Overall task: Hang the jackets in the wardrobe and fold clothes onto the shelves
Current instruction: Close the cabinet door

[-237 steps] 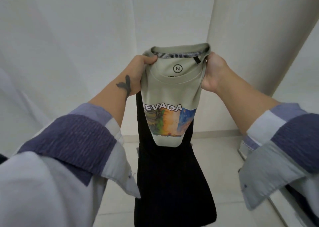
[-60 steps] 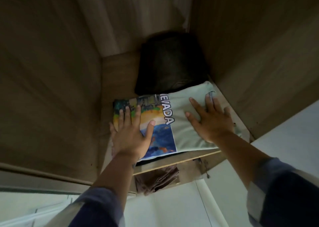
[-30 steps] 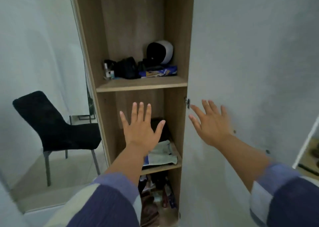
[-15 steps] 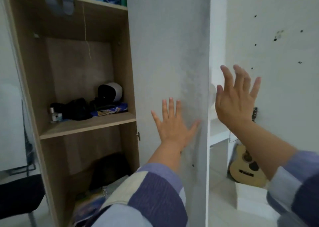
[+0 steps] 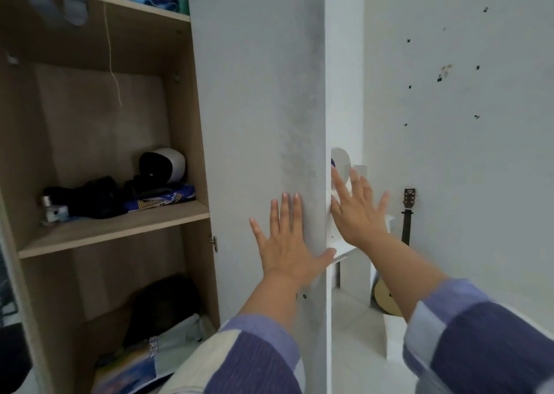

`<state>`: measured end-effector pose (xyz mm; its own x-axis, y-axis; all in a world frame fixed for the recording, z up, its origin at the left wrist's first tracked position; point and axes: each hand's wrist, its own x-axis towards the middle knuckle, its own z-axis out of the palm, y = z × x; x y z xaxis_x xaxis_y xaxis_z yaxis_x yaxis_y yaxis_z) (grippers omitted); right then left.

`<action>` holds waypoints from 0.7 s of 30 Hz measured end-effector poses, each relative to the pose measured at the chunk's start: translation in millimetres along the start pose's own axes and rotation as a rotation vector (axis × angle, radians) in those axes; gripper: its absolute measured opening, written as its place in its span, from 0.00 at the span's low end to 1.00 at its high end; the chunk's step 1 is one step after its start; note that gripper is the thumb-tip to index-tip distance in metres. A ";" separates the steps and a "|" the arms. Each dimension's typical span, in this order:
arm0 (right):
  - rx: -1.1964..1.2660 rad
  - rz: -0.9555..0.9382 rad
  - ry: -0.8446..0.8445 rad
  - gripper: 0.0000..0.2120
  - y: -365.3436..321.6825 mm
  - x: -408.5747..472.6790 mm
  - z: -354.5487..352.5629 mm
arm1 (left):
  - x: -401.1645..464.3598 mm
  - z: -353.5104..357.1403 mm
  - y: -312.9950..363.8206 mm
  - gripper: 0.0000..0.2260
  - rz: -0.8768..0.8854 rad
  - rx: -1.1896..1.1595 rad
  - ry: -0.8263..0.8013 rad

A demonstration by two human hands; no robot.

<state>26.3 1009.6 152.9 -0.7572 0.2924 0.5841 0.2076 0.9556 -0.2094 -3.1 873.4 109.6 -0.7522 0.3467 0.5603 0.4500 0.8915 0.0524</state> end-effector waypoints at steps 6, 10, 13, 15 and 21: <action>0.158 -0.244 0.027 0.26 -37.9 -17.5 4.5 | -38.7 -21.5 -34.0 0.47 0.018 0.197 0.120; 0.309 -0.453 0.088 0.30 -91.7 -33.0 11.4 | -73.5 -41.0 -77.3 0.44 -0.012 0.315 0.173; 0.393 -0.555 0.124 0.26 -137.9 -42.6 21.9 | -96.1 -59.6 -118.4 0.44 -0.049 0.397 0.208; 0.440 -0.619 0.121 0.26 -167.2 -47.9 31.4 | -110.2 -72.5 -147.7 0.44 -0.090 0.424 0.257; 0.421 -0.763 0.072 0.32 -253.5 -53.9 57.4 | -139.0 -105.6 -237.9 0.44 -0.112 0.527 0.343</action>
<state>-21.0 749.5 129.5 -0.5522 -0.4059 0.7282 -0.5967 0.8024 -0.0053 45.2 582.3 106.5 -0.5451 0.2083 0.8121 0.0150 0.9709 -0.2389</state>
